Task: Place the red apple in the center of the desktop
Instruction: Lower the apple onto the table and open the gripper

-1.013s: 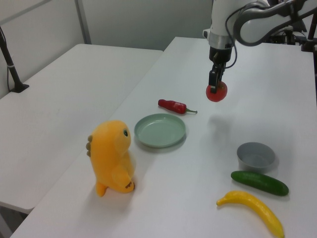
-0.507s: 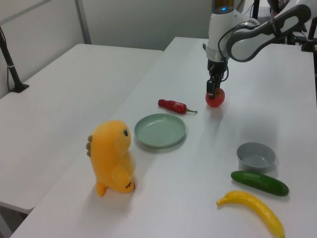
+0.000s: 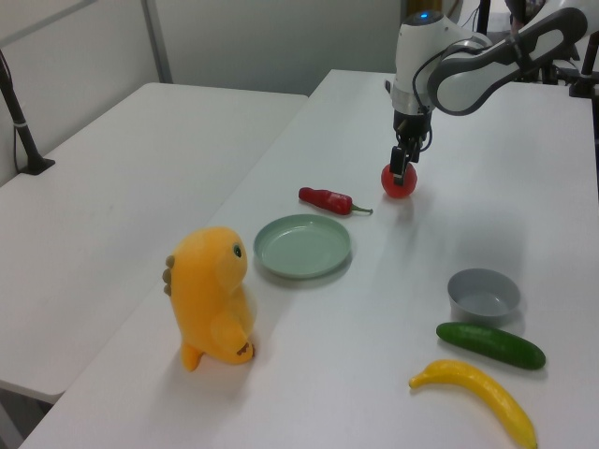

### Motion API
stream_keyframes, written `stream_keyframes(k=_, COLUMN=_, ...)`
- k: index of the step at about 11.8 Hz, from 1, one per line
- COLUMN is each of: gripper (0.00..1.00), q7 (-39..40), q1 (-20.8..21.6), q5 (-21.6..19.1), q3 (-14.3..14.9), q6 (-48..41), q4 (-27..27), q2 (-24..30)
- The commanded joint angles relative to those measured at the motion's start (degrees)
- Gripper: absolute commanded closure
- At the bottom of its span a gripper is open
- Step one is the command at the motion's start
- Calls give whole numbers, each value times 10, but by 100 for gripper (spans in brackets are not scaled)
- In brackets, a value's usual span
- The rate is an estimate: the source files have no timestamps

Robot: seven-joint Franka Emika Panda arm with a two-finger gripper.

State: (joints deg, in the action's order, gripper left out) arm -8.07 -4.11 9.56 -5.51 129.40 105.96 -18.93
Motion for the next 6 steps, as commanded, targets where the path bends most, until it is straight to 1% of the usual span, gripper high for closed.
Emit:
stream_keyframes(k=1, gripper=0, q7=-23, q1=5, q5=5, q3=3, q6=1, q4=-5, q2=8)
stream_keyframes(k=3, gripper=0, q7=-40, q1=9, q5=5, q3=2, q6=-11, q4=-3, q2=27)
stream_keyframes(k=4, gripper=0, q7=-43, q1=10, q5=3, q3=1, q6=-45, q4=-5, q2=36)
stream_keyframes(k=6, gripper=0, q7=-42, q1=12, q5=1, q3=-3, q6=-59, q4=-6, q2=53)
